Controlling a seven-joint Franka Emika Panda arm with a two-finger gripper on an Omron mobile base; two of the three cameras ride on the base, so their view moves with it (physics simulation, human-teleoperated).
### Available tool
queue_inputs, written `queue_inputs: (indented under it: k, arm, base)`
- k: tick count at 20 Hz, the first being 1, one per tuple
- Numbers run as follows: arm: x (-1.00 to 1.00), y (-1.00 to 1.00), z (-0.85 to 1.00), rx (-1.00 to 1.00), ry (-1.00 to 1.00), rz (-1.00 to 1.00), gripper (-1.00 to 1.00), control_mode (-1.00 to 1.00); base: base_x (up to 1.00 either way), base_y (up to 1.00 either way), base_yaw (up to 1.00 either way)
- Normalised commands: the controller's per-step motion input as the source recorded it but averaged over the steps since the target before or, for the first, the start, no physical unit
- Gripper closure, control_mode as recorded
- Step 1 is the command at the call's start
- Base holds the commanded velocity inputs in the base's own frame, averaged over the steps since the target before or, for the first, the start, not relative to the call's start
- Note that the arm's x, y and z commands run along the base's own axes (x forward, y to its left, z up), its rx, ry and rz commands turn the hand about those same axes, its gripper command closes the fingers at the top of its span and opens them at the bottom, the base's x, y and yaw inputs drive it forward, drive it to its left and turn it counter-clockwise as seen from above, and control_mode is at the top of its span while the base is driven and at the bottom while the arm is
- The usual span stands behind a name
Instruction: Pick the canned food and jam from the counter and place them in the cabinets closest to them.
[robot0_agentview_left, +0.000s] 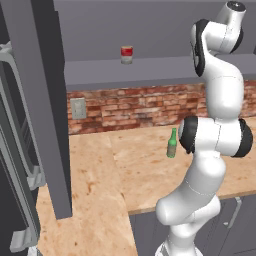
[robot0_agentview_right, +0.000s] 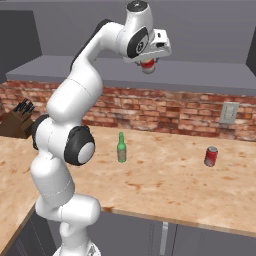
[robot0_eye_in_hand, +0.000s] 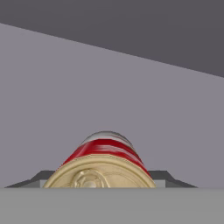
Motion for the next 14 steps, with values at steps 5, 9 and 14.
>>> queue_inputs:
  k: [5,9,14]
  arm:
    - [0.31,0.00,0.00,0.00,0.00,0.00,1.00,-1.00]
    - [0.23,0.00,-0.01,0.00,0.00,0.00,1.00,-1.00]
    - [0.00,0.00,0.00,0.00,0.00,0.00,1.00,-1.00]
  base:
    - [0.00,0.00,0.00]
    - [0.00,0.00,0.00]
    - [0.00,0.00,0.00]
